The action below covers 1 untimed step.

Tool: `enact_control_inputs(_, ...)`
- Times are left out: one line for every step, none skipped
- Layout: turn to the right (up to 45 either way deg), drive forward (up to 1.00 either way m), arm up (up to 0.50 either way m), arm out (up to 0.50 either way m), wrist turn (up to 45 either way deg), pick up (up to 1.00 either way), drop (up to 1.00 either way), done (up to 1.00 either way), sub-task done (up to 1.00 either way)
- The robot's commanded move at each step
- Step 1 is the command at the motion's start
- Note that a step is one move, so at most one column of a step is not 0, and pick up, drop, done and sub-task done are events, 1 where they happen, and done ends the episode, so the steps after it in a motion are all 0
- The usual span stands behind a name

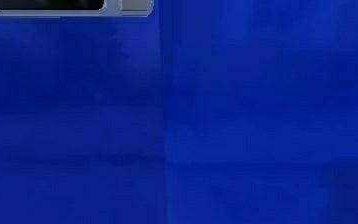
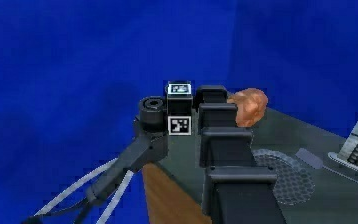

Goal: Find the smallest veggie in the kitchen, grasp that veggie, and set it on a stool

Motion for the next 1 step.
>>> enact_control_inputs(0.0,0.00,0.00,0.00,-3.0,0.00,0.00,0.00,0.00)
